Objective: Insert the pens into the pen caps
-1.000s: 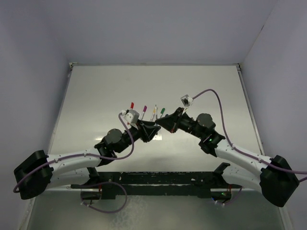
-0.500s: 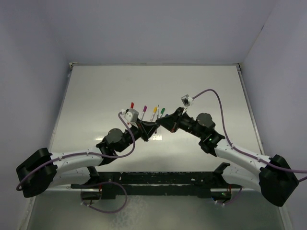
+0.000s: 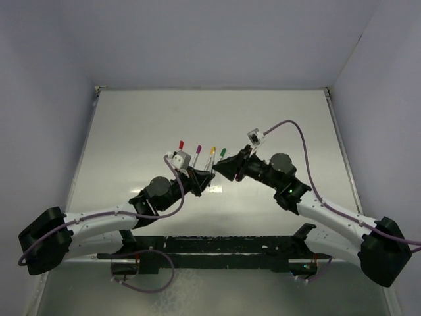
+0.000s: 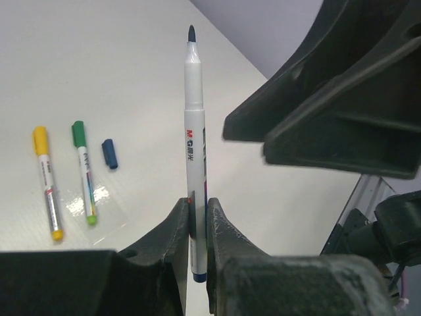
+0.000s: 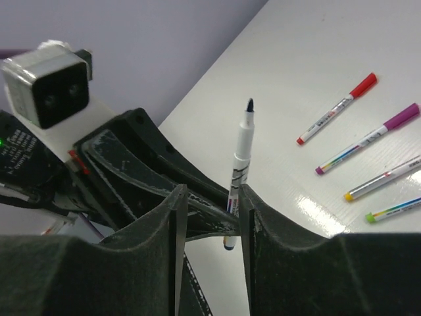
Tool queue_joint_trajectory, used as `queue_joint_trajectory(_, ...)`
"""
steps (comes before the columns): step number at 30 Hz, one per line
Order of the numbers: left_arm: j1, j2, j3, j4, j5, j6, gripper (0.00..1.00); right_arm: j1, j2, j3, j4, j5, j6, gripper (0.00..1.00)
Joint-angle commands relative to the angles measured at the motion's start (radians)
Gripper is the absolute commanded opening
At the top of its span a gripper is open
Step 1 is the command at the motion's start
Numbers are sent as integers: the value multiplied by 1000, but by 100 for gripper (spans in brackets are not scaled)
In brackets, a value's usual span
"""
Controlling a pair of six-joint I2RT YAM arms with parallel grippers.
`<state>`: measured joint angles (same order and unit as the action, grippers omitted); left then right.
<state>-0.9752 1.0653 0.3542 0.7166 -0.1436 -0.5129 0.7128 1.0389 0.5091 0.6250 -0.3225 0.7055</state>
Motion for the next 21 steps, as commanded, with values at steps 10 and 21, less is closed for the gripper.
queue_joint_trajectory(10, 4, -166, -21, -327, -190, -8, 0, 4, -43, 223, -447, 385, -101, 29)
queue_joint_trajectory(21, 5, -136, 122, -681, -184, 45, 0, 4, 427, 489, -888, 659, -69, 28)
